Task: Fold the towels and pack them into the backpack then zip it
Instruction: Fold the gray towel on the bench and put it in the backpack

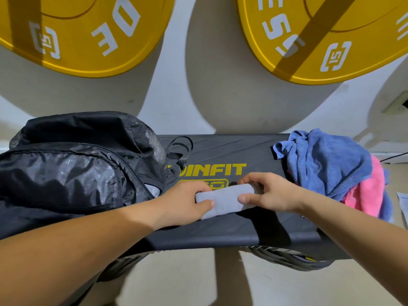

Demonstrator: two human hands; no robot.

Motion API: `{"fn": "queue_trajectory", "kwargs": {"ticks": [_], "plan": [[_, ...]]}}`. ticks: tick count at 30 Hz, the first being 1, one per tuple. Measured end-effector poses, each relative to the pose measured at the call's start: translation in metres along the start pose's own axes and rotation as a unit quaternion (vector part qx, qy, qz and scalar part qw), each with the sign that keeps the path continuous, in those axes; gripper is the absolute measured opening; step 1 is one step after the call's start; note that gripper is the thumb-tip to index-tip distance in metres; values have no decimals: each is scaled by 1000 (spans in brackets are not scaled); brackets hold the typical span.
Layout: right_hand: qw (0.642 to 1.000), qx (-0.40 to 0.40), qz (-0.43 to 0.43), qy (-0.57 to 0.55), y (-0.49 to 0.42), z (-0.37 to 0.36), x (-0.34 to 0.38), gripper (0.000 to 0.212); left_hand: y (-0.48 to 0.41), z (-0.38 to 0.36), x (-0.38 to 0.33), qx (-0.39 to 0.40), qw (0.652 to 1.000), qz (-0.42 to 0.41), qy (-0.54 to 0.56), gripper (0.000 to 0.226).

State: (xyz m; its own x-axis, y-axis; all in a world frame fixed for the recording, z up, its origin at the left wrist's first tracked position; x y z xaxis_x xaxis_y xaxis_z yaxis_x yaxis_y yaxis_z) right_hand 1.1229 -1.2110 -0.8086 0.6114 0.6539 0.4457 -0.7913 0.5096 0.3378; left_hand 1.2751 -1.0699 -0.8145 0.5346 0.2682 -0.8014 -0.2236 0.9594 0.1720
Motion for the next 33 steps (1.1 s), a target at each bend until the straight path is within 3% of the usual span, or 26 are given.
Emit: {"fn": "queue_trajectory", "kwargs": {"ticks": [4, 10, 17, 25, 33], "plan": [[998, -50, -23, 10, -5, 0, -2, 36, -8, 2, 9, 8, 999, 34, -34, 34], [999, -23, -32, -26, -6, -3, 1, 15, -7, 1, 12, 21, 990, 109, 90, 16], [995, 42, -29, -80, 5, -5, 3, 23, 5, -14, 7, 26, 974, 152, 163, 29], [994, 99, 13, -39, 13, -15, 14, 24, 20, -25, -18, 87, 981, 169, 38, 30], [966, 83, 103, -222, 1, -7, 113, 29, 89, 78, -38, -1, 984, 174, 33, 48]]}}
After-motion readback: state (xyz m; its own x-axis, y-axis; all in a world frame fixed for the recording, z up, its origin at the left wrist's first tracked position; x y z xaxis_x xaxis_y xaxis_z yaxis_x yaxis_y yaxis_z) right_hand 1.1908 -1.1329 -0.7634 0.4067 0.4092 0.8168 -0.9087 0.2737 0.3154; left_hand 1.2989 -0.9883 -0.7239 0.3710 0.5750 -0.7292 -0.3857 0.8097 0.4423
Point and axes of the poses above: each hand's wrist, its own y-axis away from the middle knuckle, its own z-axis out of the back of the hand, x = y × z, the point moved 8 cm from there along -y, towards the middle knuckle, and after that the axes turned 12 degrees about y, right-handed, at the moved point
